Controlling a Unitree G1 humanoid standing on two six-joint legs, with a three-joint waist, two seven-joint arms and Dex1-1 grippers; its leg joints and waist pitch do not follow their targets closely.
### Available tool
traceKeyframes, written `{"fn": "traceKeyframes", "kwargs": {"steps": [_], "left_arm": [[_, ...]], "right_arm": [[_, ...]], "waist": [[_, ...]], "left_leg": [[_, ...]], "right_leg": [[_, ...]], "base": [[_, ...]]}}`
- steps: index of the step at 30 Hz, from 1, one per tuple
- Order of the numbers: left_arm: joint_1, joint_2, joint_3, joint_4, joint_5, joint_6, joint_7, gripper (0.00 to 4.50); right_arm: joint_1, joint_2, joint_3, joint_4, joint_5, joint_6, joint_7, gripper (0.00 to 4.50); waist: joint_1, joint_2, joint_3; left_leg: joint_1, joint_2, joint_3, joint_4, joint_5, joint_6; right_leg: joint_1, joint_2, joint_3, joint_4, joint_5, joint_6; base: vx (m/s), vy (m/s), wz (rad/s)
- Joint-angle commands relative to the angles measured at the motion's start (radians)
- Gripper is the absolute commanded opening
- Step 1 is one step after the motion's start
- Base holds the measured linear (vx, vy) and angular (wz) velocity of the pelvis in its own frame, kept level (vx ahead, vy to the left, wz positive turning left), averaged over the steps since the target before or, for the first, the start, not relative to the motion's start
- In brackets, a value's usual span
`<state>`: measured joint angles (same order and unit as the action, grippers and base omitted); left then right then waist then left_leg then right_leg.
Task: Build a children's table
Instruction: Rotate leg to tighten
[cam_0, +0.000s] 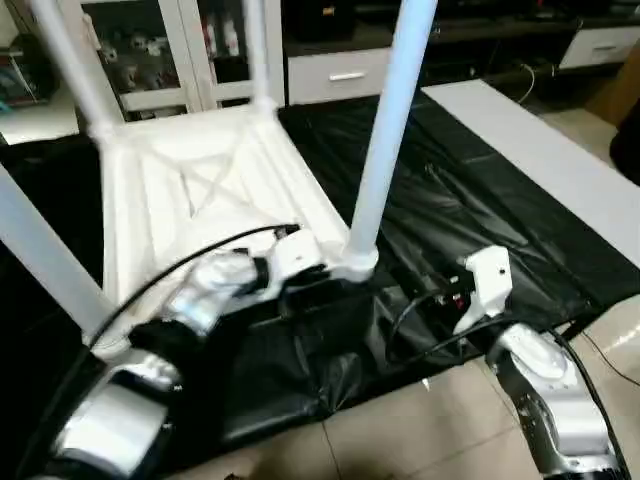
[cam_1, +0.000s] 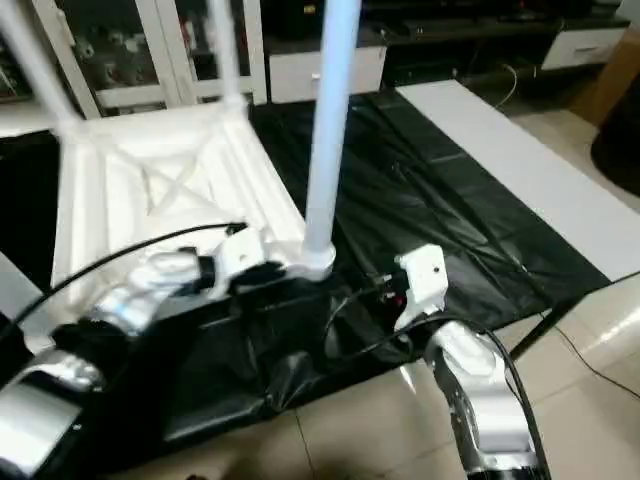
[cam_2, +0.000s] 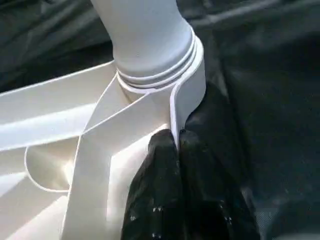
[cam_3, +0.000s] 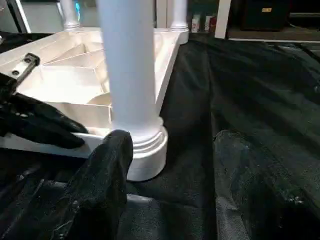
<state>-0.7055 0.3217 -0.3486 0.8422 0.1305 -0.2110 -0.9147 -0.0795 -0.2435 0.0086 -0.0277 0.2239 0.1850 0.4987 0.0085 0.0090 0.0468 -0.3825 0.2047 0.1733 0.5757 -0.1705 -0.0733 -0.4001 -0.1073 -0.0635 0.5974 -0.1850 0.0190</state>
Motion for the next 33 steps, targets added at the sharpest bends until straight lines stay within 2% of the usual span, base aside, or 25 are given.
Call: {"fn": "traceKeyframes", "kwargs": {"steps": [1,3,4,6,7,9,10,11,12,13,14,17,18,19,21,22,23,24,26,28,29,30,31,32,33], "left_arm": [[0.043,0.016,-0.051,0.024,0.047,0.035,-0.023,0.0],[0.047,0.013,-0.028,0.015,0.043,0.062,0.02,0.0],[0.047,0.014,-0.018,0.009,0.051,0.072,0.06,0.45],[0.055,0.007,0.031,-0.035,0.017,0.158,0.097,0.45],[0.063,0.009,0.044,-0.063,0.01,0.187,0.106,0.56],[0.091,0.012,0.079,-0.153,-0.024,0.252,0.11,0.63],[0.123,0.021,0.102,-0.246,-0.052,0.295,0.099,0.85],[0.144,0.03,0.112,-0.306,-0.066,0.324,0.09,0.85],[0.144,0.03,0.112,-0.306,-0.066,0.324,0.09,0.91],[0.171,0.043,0.126,-0.379,-0.081,0.346,0.083,1.08],[0.183,0.046,0.138,-0.411,-0.089,0.351,0.093,1.19],[0.23,0.066,0.166,-0.542,-0.117,0.414,0.09,1.33],[0.247,0.066,0.18,-0.583,-0.121,0.428,0.106,1.42],[0.296,0.061,0.204,-0.676,-0.136,0.428,0.133,1.42],[0.373,0.033,0.249,-0.787,-0.171,0.41,0.187,1.65],[0.377,0.03,0.252,-0.792,-0.174,0.408,0.19,1.71],[0.416,0.001,0.282,-0.826,-0.19,0.408,0.236,1.71],[0.454,-0.037,0.317,-0.862,-0.214,0.436,0.288,1.71],[0.545,-0.126,0.387,-0.936,-0.242,0.465,0.419,1.71],[0.58,-0.14,0.399,-0.952,-0.235,0.442,0.448,1.71],[0.602,-0.139,0.401,-0.956,-0.229,0.432,0.451,1.71],[0.636,-0.145,0.405,-0.966,-0.209,0.413,0.479,1.71],[0.663,-0.153,0.414,-0.979,-0.202,0.415,0.503,1.71],[0.682,-0.162,0.421,-0.992,-0.207,0.414,0.514,1.71],[0.698,-0.19,0.445,-1.011,-0.225,0.405,0.542,1.71]], "right_arm": [[-0.008,-0.001,0.003,-0.017,-0.004,0.013,-0.001,2.88],[-0.021,0.001,0.003,-0.017,-0.002,0.02,-0.003,2.88],[-0.029,0.003,0.002,-0.015,0.0,0.023,-0.006,2.94],[-0.04,0.001,0.0,-0.008,0.004,0.025,-0.008,2.94],[-0.043,0.001,0.0,-0.006,0.002,0.024,-0.012,2.94],[-0.043,0.003,-0.001,-0.008,0.003,0.023,-0.016,2.94],[-0.037,0.007,-0.001,-0.016,0.005,0.023,-0.02,2.94],[-0.032,0.009,-0.001,-0.024,0.005,0.024,-0.021,2.94],[-0.032,0.009,-0.001,-0.024,0.005,0.024,-0.021,2.94],[-0.024,0.011,0.0,-0.035,0.005,0.025,-0.024,2.94],[-0.019,0.012,-0.001,-0.042,0.007,0.026,-0.025,2.94],[0.003,0.018,-0.007,-0.07,0.017,0.028,-0.029,2.94],[0.014,0.02,-0.009,-0.083,0.026,0.031,-0.027,2.94],[0.042,0.021,-0.005,-0.105,0.032,0.029,-0.023,2.94],[0.082,0.029,0.005,-0.135,0.039,0.026,-0.025,2.94],[0.084,0.029,0.005,-0.137,0.039,0.026,-0.025,2.94],[0.102,0.034,0.009,-0.152,0.04,0.041,-0.035,2.94],[0.119,0.038,0.016,-0.17,0.032,0.061,-0.054,2.94],[0.161,0.044,0.029,-0.231,0.012,0.052,-0.076,2.94],[0.169,0.04,0.044,-0.25,-0.016,0.035,-0.083,2.94],[0.171,0.033,0.058,-0.256,-0.044,0.027,-0.09,2.94],[0.176,0.033,0.059,-0.258,-0.061,0.014,-0.098,2.94],[0.18,0.034,0.058,-0.259,-0.067,0.007,-0.102,2.94],[0.183,0.038,0.054,-0.257,-0.064,0.002,-0.102,2.94],[0.183,0.045,0.047,-0.24,-0.062,-0.009,-0.108,2.94]], "waist": [[0.005,0.005,-0.055],[0.007,0.007,-0.056],[0.007,0.008,-0.058],[0.008,0.007,-0.057],[0.009,0.001,-0.058],[0.009,0.0,-0.055],[0.008,0.0,-0.057],[0.008,0.003,-0.059],[0.005,0.004,-0.058],[0.007,0.009,-0.059],[0.007,0.009,-0.06],[0.013,0.013,-0.062],[0.018,0.01,-0.063],[0.023,0.016,-0.063],[0.032,0.016,-0.06],[0.036,0.018,-0.058],[0.039,0.027,-0.058],[0.038,0.022,-0.053],[0.042,0.019,-0.05],[0.044,0.015,-0.049],[0.043,0.018,-0.048],[0.056,-0.004,-0.038],[0.046,0.018,-0.042],[0.04,0.021,-0.041],[0.039,0.02,-0.039]], "left_leg": [[0.015,0.022,-0.006,-0.084,-0.401,-0.006],[0.016,0.022,-0.004,-0.082,-0.389,-0.004],[0.016,0.021,-0.003,-0.081,-0.377,-0.002],[0.015,0.021,-0.001,-0.08,-0.364,0.002],[0.015,0.021,0.0,-0.079,-0.352,0.005],[0.01,0.02,0.0,-0.08,-0.346,0.008],[0.009,0.019,-0.001,-0.078,-0.338,0.01],[0.01,0.022,-0.001,-0.079,-0.332,0.009],[0.005,0.022,-0.002,-0.079,-0.319,0.012],[0.011,0.021,0.0,-0.077,-0.321,0.012],[0.014,0.022,0.0,-0.076,-0.317,0.012],[0.014,0.024,0.002,-0.074,-0.268,0.021],[0.015,0.022,0.003,-0.073,-0.255,0.026],[0.016,0.024,0.002,-0.073,-0.251,0.025],[0.012,0.025,0.004,-0.074,-0.242,0.031],[0.014,0.025,0.005,-0.075,-0.267,0.026],[0.016,0.024,0.004,-0.075,-0.283,0.02],[0.013,0.024,0.005,-0.078,-0.322,0.008],[0.012,0.022,0.004,-0.08,-0.354,-0.001],[0.011,0.02,-0.001,-0.08,-0.381,-0.004],[0.012,0.018,-0.001,-0.082,-0.391,-0.007],[-0.05,-0.004,-0.039,-0.102,-0.384,0.041],[-0.05,-0.009,-0.055,-0.103,-0.397,0.079],[-0.055,-0.016,-0.064,-0.097,-0.392,0.096],[-0.049,-0.02,-0.076,-0.089,-0.391,0.11]], "right_leg": [[0.032,-0.028,0.034,-0.083,-0.279,-0.19],[0.032,-0.029,0.034,-0.081,-0.248,-0.197],[0.034,-0.028,0.035,-0.079,-0.228,-0.201],[0.036,-0.028,0.034,-0.078,-0.215,-0.208],[0.037,-0.029,0.034,-0.076,-0.216,-0.208],[0.039,-0.03,0.033,-0.078,-0.254,-0.201],[0.039,-0.031,0.032,-0.08,-0.27,-0.195],[0.04,-0.032,0.033,-0.078,-0.262,-0.198],[0.04,-0.029,0.033,-0.076,-0.244,-0.2],[0.035,-0.026,0.033,-0.077,-0.239,-0.202],[0.033,-0.025,0.034,-0.076,-0.223,-0.205],[0.036,-0.019,0.034,-0.064,-0.119,-0.228],[0.037,-0.018,0.033,-0.063,-0.098,-0.231],[0.039,-0.02,0.034,-0.059,-0.083,-0.235],[0.041,-0.019,0.034,-0.06,-0.062,-0.235],[0.039,-0.019,0.034,-0.065,-0.094,-0.229],[0.038,-0.019,0.034,-0.065,-0.114,-0.225],[0.037,-0.017,0.035,-0.073,-0.164,-0.209],[0.035,-0.02,0.036,-0.081,-0.241,-0.18],[0.029,-0.019,0.036,-0.092,-0.345,-0.124],[0.026,-0.017,0.037,-0.096,-0.372,-0.11],[0.068,-0.036,-0.005,-0.086,-0.403,-0.083],[0.067,-0.038,-0.029,-0.097,-0.425,-0.074],[0.069,-0.044,-0.037,-0.101,-0.429,-0.082],[0.072,-0.055,-0.052,-0.11,-0.45,-0.113]], "base": [[0.0,0.0,0.0],[0.0,0.0,0.0],[0.0,0.0,0.0],[0.0,0.0,0.0],[0.0,0.0,0.0],[0.0,0.0,0.0],[0.0,0.0,0.0],[0.0,0.0,0.0],[0.0,0.0,0.0],[0.0,0.0,0.0],[0.0,0.0,0.0],[0.0,0.0,0.0],[0.0,0.0,0.0],[0.0,0.0,0.0],[0.0,0.0,0.0],[0.0,0.0,0.0],[0.0,0.0,0.0],[0.0,0.0,0.0],[0.0,0.0,0.0],[0.0,0.0,0.0],[0.0,0.0,0.0],[-0.051,-0.019,0.13],[-0.051,-0.019,0.13],[-0.04,-0.015,0.4],[-0.015,-0.02,0.51]]}}
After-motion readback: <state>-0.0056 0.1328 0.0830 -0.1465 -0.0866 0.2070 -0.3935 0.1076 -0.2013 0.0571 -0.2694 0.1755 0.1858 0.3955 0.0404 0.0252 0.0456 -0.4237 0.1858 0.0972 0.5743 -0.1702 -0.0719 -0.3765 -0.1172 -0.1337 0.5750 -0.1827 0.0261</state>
